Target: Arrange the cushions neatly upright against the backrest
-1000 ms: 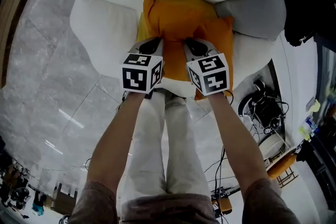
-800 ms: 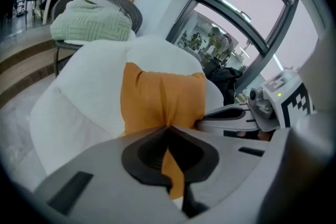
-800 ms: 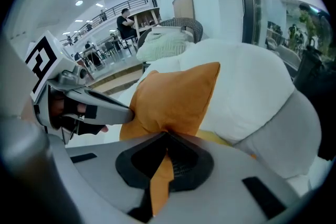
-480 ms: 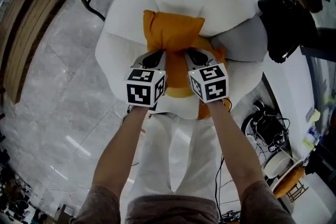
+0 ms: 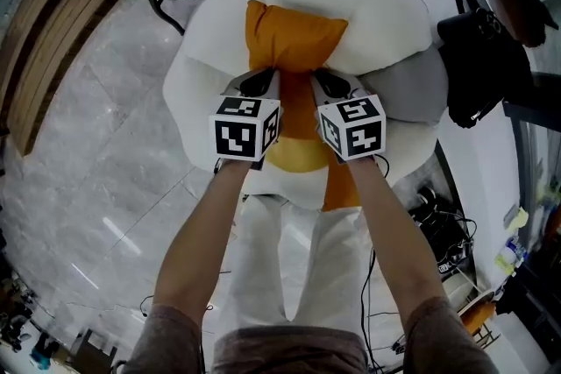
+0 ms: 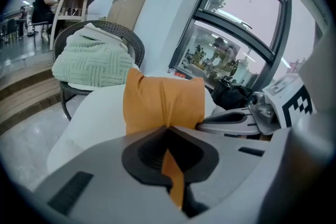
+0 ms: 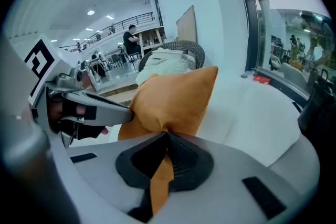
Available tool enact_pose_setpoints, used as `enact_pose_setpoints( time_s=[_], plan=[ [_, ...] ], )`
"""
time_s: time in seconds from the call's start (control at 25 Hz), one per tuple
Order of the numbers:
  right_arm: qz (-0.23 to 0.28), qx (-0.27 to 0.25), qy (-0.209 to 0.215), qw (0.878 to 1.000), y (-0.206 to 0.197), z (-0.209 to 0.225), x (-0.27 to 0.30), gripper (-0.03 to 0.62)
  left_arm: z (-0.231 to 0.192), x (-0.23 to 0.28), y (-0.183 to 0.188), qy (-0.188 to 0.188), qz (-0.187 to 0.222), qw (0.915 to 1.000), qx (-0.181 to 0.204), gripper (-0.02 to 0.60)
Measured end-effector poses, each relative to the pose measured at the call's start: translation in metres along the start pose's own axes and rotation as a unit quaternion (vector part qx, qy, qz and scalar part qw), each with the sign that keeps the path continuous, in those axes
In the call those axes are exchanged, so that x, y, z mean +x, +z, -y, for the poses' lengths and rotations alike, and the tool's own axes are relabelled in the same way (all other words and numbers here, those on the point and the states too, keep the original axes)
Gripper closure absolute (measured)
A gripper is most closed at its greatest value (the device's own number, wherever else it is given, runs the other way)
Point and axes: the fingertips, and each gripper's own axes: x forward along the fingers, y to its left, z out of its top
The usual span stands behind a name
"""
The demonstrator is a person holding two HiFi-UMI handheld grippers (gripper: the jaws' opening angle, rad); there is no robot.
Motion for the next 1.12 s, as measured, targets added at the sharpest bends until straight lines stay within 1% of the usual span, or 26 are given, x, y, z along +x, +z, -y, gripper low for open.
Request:
enact_pose_setpoints(
  time_s=[0.12,0.36,0.56,0.68,0.8,0.96,1.12],
  plan=[
    [0.004,0.000,0.007,1.000,0.003,0.004,0.011,0.568,-0.008,0.008,0.004,0.013,0.005,0.9998,-0.011,0.572],
    [0.006,-0.001,0.010,1.000,0.006,0.020,0.041,0.568,-0.025,0.033,0.009,0.020,0.002,0.9996,-0.019,0.572],
    [0.015,0.002,0.001,1.000,0.003,0.037,0.068,0.568,-0.038,0.060,0.005,0.024,0.007,0.9992,-0.031,0.572],
    [0.016,0.005,-0.006,1.000,-0.006,0.042,0.078,0.566,-0.040,0.071,-0.004,0.026,0.006,0.9989,-0.038,0.572],
    [0.014,-0.001,-0.005,1.000,-0.015,0.043,0.086,0.566,-0.045,0.078,-0.015,0.024,-0.002,0.9991,-0.033,0.572],
    [0.012,-0.014,-0.003,1.000,-0.024,0.043,0.092,0.565,-0.047,0.084,-0.025,0.021,-0.010,0.9991,-0.037,0.571],
    [0.008,-0.018,-0.010,1.000,-0.025,0.043,0.089,0.565,-0.045,0.084,-0.024,0.030,-0.011,0.9993,-0.021,0.552]
  ],
)
